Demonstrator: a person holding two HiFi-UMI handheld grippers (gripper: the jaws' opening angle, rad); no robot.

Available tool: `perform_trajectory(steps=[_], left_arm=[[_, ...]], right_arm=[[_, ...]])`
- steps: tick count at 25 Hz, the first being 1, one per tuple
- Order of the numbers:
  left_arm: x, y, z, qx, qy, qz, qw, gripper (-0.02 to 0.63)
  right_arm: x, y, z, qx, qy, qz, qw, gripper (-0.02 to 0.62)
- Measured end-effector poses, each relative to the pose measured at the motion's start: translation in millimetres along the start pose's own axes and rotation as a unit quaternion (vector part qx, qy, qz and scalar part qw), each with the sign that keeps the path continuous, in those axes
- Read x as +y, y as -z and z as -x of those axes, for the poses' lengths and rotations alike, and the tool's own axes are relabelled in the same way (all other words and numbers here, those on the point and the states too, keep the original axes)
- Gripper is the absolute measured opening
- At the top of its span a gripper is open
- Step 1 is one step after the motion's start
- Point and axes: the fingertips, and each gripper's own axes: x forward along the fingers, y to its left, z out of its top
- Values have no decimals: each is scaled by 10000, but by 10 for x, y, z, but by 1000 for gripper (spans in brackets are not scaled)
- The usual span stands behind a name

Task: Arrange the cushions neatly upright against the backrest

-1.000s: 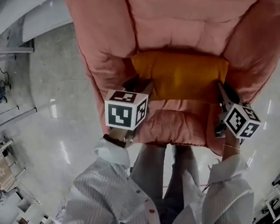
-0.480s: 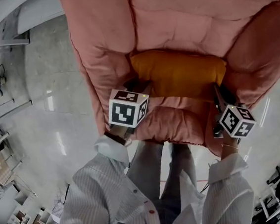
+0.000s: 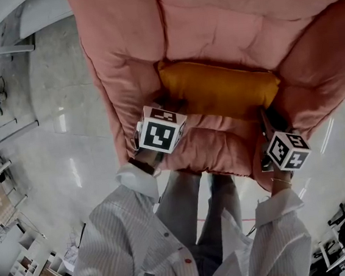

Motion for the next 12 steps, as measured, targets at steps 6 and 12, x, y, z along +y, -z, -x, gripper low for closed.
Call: perform_trajectory(steps=[6, 12], left_arm=[[80, 50, -6, 7, -276, 9, 9996, 221], [86, 54, 65, -105, -438, 173, 9988, 229]], right_arm=[[43, 8, -62, 113, -28, -154, 9998, 103], [53, -11, 34, 98, -242, -230, 9994, 107]])
